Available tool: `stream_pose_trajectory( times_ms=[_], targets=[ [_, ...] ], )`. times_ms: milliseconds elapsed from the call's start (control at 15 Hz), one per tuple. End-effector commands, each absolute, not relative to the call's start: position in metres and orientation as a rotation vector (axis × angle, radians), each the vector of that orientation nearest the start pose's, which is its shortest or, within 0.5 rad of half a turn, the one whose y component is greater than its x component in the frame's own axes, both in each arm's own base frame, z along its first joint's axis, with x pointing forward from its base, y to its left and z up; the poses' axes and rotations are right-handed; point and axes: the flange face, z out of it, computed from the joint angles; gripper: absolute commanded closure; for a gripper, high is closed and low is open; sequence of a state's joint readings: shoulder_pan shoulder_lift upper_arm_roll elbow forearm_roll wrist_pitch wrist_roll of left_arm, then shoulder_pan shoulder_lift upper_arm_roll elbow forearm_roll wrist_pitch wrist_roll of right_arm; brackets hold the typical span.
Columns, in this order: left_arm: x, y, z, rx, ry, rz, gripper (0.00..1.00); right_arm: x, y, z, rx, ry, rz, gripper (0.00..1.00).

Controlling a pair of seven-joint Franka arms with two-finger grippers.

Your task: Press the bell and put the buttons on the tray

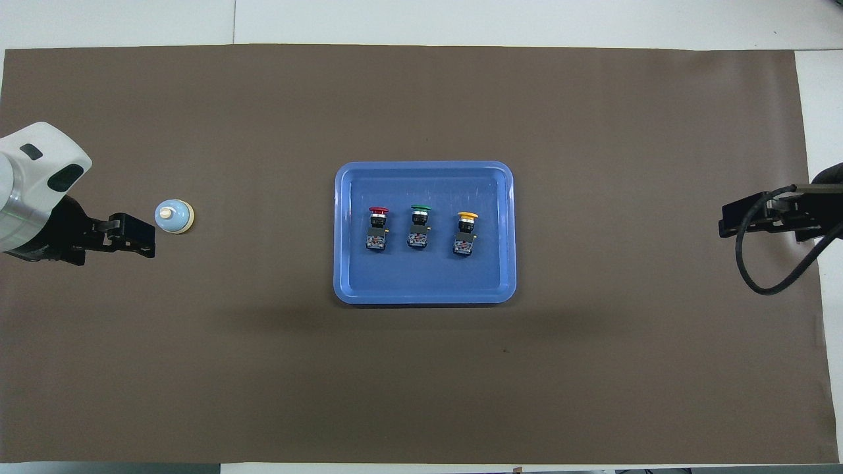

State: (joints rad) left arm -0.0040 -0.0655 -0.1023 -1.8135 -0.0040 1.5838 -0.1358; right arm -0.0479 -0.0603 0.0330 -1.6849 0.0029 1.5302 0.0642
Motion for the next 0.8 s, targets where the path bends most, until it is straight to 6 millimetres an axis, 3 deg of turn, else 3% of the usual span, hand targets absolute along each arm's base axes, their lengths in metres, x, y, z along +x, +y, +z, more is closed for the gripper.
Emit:
stream_pose_trajectory(
  times_ms=[0, 267, 735],
  targets=[
    [0.525, -0.056, 0.551, -3.089, -0.073, 0.253, 0.0, 0.524, -0.009, 0.602, -3.143, 0.145, 0.159, 0.0],
    [0.524, -0.054, 0.557, -3.088, -0.07, 0.246, 0.0, 0.524, -0.009, 0.602, -3.143, 0.145, 0.159, 0.0],
    [0.528, -0.049, 0.595, -3.097, -0.084, 0.18, 0.0, 0.524, -0.009, 0.602, -3.143, 0.145, 0.159, 0.0]
  ],
)
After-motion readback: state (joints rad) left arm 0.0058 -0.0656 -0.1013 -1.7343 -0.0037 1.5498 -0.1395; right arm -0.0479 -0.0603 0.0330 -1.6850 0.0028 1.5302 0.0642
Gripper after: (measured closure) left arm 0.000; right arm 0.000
